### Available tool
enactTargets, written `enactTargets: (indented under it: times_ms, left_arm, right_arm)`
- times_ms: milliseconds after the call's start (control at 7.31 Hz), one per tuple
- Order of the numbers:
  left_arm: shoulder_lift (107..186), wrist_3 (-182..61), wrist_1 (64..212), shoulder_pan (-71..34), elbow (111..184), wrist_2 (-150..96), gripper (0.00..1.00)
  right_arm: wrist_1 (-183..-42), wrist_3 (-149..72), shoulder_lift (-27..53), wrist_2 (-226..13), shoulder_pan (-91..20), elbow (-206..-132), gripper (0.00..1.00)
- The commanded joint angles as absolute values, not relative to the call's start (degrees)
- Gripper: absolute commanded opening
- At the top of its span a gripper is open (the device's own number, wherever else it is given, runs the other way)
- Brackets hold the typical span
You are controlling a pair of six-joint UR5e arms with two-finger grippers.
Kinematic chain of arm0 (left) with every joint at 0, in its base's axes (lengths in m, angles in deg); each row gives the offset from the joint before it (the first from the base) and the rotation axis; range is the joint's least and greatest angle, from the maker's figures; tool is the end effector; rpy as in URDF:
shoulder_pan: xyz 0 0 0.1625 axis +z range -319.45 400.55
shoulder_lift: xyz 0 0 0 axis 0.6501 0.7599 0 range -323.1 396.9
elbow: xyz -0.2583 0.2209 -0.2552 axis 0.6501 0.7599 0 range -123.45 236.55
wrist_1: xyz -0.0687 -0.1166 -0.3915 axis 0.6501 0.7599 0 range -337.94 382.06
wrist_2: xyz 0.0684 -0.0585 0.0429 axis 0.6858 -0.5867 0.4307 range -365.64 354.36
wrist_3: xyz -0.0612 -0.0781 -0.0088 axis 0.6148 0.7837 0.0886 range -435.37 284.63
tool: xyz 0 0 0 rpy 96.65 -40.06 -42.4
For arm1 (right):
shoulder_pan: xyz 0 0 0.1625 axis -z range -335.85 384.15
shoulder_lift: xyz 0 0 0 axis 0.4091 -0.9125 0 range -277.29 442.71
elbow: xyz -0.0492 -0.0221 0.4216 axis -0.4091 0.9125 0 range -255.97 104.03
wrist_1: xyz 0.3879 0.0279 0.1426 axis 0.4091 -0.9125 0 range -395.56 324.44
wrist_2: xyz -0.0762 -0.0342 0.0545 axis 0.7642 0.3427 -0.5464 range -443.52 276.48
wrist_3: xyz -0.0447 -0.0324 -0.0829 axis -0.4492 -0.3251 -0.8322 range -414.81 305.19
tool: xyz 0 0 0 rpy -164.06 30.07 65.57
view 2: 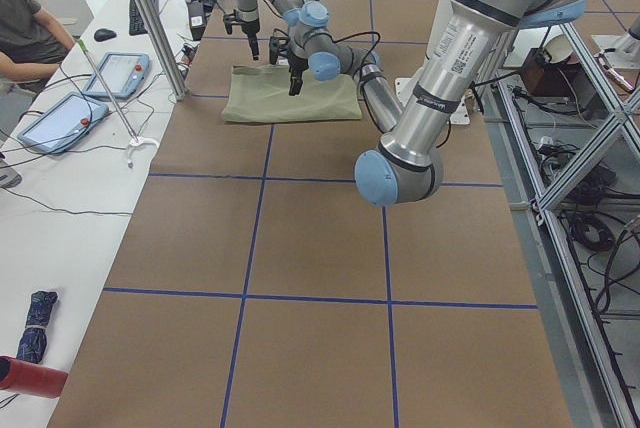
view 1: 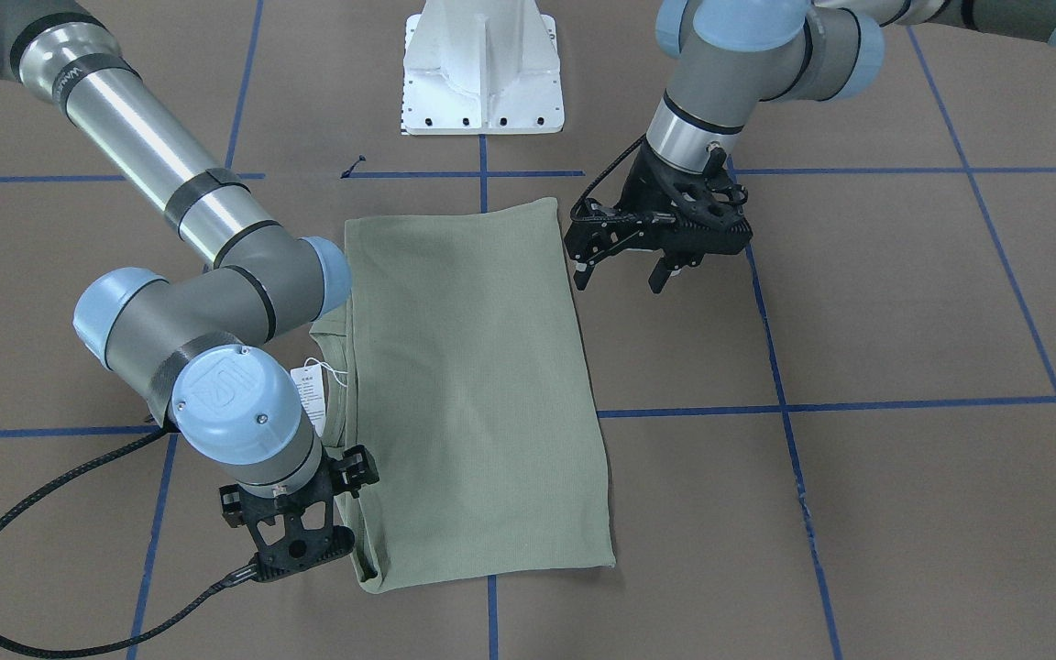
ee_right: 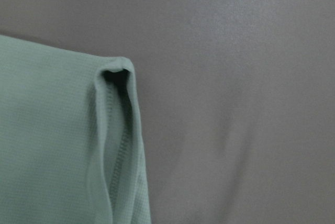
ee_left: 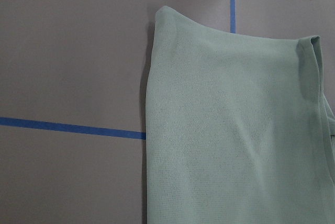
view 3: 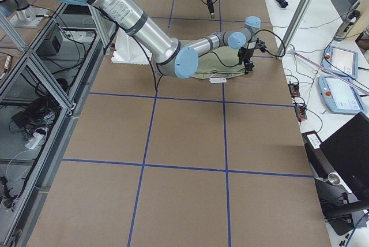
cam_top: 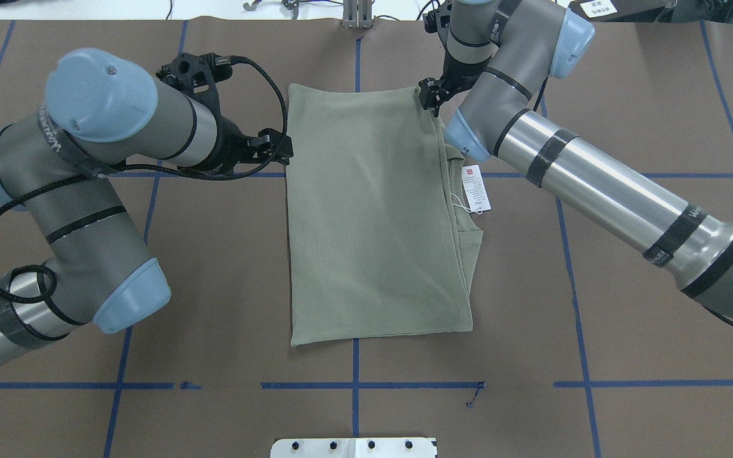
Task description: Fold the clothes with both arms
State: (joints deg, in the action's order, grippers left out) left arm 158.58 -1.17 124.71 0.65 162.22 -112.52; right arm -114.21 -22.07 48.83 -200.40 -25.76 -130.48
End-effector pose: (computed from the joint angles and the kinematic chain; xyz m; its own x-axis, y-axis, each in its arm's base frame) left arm 0.4097 -0.4786 0.1970 0.4837 -0.0648 -0.8729 0.3005 0.9489 0.0961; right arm -0.4809 -0.7083 0.2838 0.7397 -0.2861 0.6091 0.1736 0.9556 0.2380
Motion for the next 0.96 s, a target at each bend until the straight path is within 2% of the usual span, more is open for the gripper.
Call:
enactTargets:
  times_ms: [0, 274, 410, 821]
  left_arm:
    - [158.02, -0.93, 124.63, 0.56, 163.33, -112.86, 1.0]
    - [156.45, 10.59, 124.89, 2.74, 165.79, -119.94, 1.0]
    - [155.82, 20.6, 126.89, 7.89, 166.15, -118.42, 1.0]
    - [154.68, 40.5, 125.43, 21.26, 165.98, -106.82, 1.0]
  right_arm:
    - [-115.01, -18.45, 48.28, -201.29, -25.24, -135.86, 1.0]
    - [-120.86, -10.47, 37.23, -207.76, -24.37, -155.23, 1.0]
    - [-123.08, -4.25, 31.88, -208.06, -21.84, -164.82, 1.0]
    - [-123.1, 4.58, 16.93, -208.06, -18.57, -183.15, 1.0]
